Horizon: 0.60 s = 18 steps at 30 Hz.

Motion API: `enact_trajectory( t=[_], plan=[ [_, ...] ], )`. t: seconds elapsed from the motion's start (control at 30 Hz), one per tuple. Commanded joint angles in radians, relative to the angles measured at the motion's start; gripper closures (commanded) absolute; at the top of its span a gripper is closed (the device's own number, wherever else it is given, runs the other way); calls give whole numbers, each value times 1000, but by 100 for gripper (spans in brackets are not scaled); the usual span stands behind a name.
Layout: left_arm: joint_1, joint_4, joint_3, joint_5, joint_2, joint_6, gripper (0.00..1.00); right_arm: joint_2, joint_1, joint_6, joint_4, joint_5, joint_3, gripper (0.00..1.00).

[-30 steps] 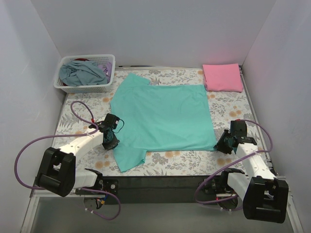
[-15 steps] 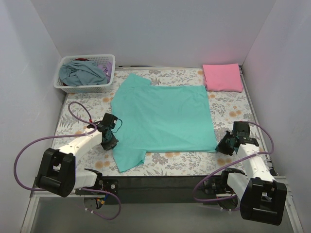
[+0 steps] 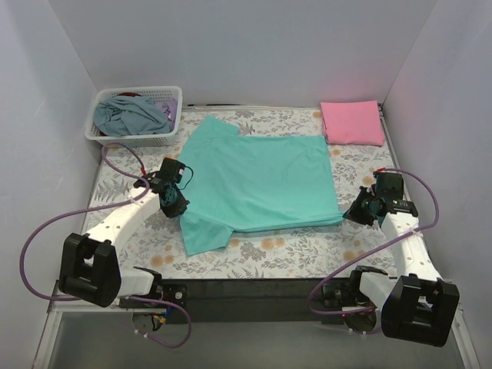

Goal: Fold and stack the t-shirts
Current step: Fold the tshirt

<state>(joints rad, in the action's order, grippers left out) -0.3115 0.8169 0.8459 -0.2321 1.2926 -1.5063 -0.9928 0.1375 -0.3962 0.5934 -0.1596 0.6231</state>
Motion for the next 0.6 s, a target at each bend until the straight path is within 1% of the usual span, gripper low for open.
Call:
enact_trajectory(
  t=[0.0,0.2,0.37,0.57],
  plan=[
    [11,37,80,-1,33,27,100,-53,4,48,-6,-21,75,99],
    [52,31,172,11,120,67,100,-159,2,57,-44,3,171,99],
    [98,10,214,28,166,89,100,-254,-7,60,-72,5,248,99],
    [123,-15,260,40,221,103,100,-366,-29,62,-110,5,317,99]
  ],
)
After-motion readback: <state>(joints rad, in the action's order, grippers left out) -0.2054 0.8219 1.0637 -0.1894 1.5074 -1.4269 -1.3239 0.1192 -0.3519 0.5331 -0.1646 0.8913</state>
